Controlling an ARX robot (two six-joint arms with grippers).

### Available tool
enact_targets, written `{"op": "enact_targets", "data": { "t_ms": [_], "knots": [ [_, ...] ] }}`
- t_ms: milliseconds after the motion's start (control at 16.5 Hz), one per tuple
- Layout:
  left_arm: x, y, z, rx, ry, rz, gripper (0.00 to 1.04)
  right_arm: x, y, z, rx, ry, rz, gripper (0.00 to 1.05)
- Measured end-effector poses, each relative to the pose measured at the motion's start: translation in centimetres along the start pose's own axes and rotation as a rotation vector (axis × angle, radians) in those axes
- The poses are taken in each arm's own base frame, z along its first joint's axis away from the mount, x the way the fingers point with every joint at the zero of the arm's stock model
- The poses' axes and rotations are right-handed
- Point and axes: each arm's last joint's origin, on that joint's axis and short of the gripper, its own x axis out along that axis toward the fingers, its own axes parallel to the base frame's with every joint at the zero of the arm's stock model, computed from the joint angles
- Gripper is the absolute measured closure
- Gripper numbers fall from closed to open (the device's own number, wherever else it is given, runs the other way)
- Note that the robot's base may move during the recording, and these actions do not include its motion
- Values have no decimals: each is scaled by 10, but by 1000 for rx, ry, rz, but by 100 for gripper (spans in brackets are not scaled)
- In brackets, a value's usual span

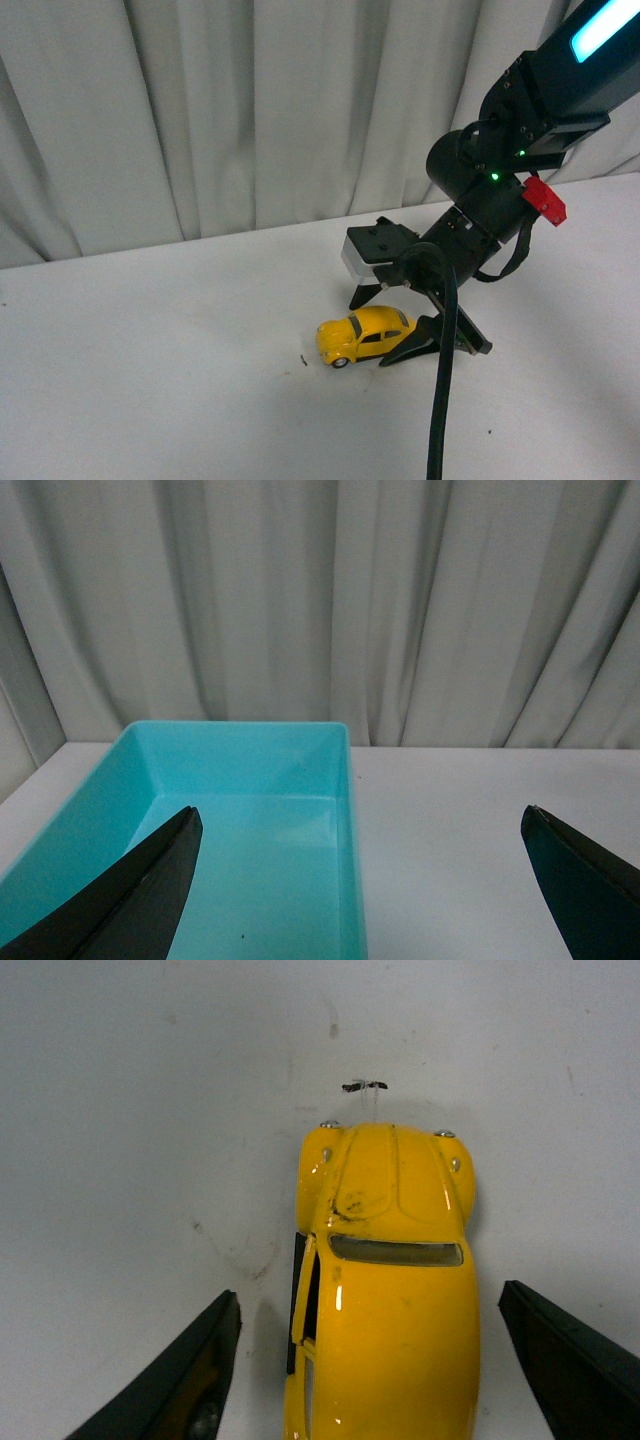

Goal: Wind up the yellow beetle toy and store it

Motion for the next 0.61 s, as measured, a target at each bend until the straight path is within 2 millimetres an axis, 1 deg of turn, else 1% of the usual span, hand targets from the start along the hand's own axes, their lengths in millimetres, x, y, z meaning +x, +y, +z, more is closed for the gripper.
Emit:
{"op": "enact_targets", "data": {
  "t_ms": [61, 121, 182, 243, 485, 607],
  "knots": [
    [0, 0, 0, 0, 0, 0, 7, 1, 0, -1, 8, 3, 2, 34],
    [0, 0, 0, 0, 0, 0, 7, 1, 0, -1, 8, 7, -2, 52],
    [0, 0, 0, 0, 0, 0, 7, 4, 2, 0, 2, -15, -3, 63],
    [0, 0, 0, 0, 0, 0, 7, 7, 4, 2, 3, -41, 4, 63],
    [0, 0, 0, 0, 0, 0, 7, 13, 7, 8, 2, -53, 5, 63],
    [0, 0, 0, 0, 0, 0, 7, 14, 10, 7, 11, -50, -4, 63]
  ]
}}
